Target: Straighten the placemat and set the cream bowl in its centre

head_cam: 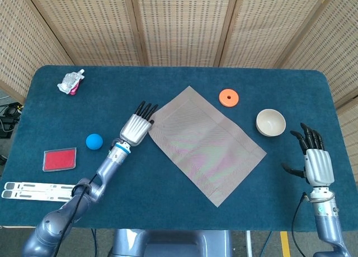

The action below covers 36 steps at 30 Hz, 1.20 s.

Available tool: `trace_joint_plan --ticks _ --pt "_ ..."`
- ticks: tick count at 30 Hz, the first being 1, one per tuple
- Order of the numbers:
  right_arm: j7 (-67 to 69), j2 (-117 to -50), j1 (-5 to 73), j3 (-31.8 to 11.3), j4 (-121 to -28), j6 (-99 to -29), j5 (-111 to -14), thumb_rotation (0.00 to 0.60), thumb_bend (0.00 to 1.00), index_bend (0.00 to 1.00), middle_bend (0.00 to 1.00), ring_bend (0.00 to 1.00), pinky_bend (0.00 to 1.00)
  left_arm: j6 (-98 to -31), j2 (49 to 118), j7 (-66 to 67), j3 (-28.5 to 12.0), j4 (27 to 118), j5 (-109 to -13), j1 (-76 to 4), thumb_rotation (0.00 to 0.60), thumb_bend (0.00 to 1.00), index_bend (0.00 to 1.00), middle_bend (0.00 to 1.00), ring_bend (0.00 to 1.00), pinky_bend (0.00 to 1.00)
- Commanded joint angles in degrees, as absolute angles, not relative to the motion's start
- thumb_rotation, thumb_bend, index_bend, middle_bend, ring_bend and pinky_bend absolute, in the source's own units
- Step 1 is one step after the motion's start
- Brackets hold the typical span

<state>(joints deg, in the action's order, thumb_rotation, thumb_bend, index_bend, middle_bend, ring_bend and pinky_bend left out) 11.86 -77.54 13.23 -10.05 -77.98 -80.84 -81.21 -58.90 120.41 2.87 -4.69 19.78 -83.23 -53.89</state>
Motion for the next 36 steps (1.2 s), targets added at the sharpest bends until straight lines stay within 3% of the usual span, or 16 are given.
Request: trace_joint_plan --ticks 1,4,9,19,30,36 --pt "11.6 -77.3 13.0 -9.8 -78.6 -81.4 -81.8 0.600 0.28 0.21 0.00 0.00 0.00 -62.2 116.5 3.9 -3.0 25.6 -85.0 -50.8 0.600 0.51 0.59 0.00 0.00 0.00" --pt "11.3 -77.2 12.8 -9.5 -79.3 -82.0 -82.4 0.600 0.28 0.21 0.00 0.00 0.00 -64.1 113.7 5.3 -2.0 30.8 -85.9 -49.2 0.600 0.51 0.59 0.00 0.00 0.00" --pt "10.4 -76.7 12.2 -8.6 -81.0 -83.9 -84.5 0.600 0.28 0.21 0.00 0.00 0.00 -67.5 104.5 10.0 0.7 47.8 -87.9 -45.2 0.600 0.51 0.58 0.00 0.00 0.00" --pt "8.4 -76.3 11.3 -7.2 -83.6 -86.4 -87.4 0.600 0.28 0.21 0.00 0.00 0.00 -67.7 92.5 16.6 3.6 68.4 -89.1 -41.7 0.600 0.51 0.59 0.00 0.00 0.00" --pt "6.5 -76.0 10.7 -5.8 -85.7 -87.2 -89.3 0.600 0.28 0.21 0.00 0.00 0.00 -68.2 83.8 18.2 8.6 82.4 -93.4 -38.8 0.600 0.51 0.59 0.00 0.00 0.00" --pt "6.3 -75.7 10.6 -5.5 -86.4 -87.4 -89.8 0.600 0.28 0.21 0.00 0.00 0.00 -67.4 82.6 19.2 10.5 86.4 -96.0 -37.8 0.600 0.51 0.59 0.00 0.00 0.00"
